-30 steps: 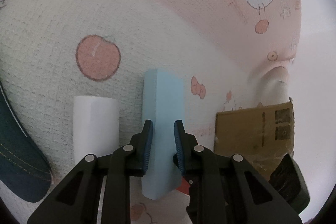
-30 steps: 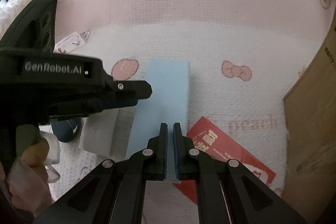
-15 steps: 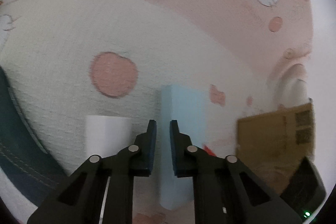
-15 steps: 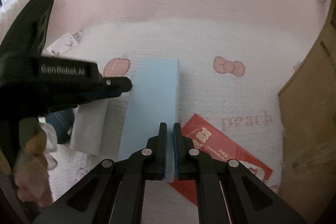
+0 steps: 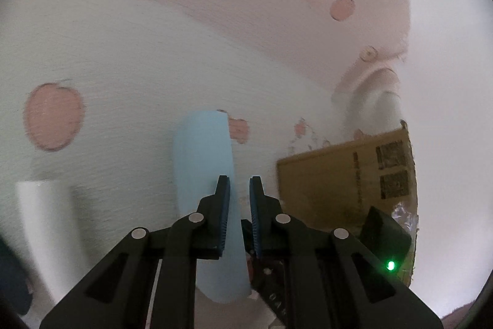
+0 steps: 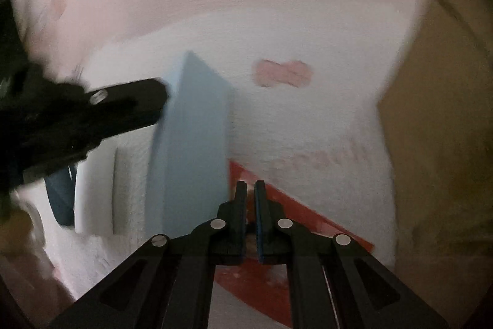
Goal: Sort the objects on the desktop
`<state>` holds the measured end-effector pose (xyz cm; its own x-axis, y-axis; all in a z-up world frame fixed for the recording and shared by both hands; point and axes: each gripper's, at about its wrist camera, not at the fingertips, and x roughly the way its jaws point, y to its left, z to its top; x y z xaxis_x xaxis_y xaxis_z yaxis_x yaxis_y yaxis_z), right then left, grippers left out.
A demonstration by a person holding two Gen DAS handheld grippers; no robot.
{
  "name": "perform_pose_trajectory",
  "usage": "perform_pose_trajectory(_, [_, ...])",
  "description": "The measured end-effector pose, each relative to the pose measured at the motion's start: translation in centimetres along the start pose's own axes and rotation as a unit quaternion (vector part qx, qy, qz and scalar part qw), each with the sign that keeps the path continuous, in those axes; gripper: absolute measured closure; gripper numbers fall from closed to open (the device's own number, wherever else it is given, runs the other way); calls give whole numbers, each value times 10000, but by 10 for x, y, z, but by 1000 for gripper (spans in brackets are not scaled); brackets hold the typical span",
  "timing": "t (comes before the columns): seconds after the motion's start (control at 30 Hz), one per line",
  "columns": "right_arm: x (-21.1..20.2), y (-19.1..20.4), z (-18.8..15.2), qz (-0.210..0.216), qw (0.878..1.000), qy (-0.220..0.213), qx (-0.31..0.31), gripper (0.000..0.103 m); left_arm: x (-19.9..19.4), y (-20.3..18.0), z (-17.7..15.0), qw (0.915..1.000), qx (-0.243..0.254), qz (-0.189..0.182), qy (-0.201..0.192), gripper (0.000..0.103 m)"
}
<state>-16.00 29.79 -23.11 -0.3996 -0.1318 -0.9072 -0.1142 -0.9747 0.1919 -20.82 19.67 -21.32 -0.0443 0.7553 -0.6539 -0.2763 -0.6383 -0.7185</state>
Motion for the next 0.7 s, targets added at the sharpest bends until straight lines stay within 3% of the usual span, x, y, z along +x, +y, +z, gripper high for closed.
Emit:
perform_pose_trajectory(0.17, [-20, -2, 5, 81, 9997, -235, 55, 100, 21, -5, 4, 9991, -22, -342, 242, 89])
perform_pose_trajectory(0.37, [-43, 34, 13, -781, 9885, -812, -1004, 99, 44, -4, 6, 9962, -197, -661, 526, 89])
perform_pose_trajectory(0.43, [-48, 37, 17, -793, 9868, -909, -1081, 94, 47, -4, 6, 9956, -215, -707, 573, 89])
perform_pose_trajectory(0.5, [-49, 37, 19, -669, 9892, -870, -974, 69, 46, -4, 7, 9953, -251, -713, 598, 88])
perform_pose_trajectory(0.53, [-50, 32, 15, -606, 9904, -863, -900, 63, 45, -4, 6, 9953, -296, -712, 586, 86])
perform_pose_trajectory(0.57, [-49, 29, 16, -546, 9914, -852, -825, 58, 41, -4, 6, 9952, -322, -760, 529, 78])
perform_pose_trajectory(0.6, [-48, 35, 14, -521, 9922, -815, -786, 58, 38, -5, 6, 9949, -308, -848, 461, 67])
perform_pose_trajectory(0.7, [-51, 36, 6, -525, 9918, -828, -821, 57, 26, -10, 7, 9965, -189, -782, 220, 58])
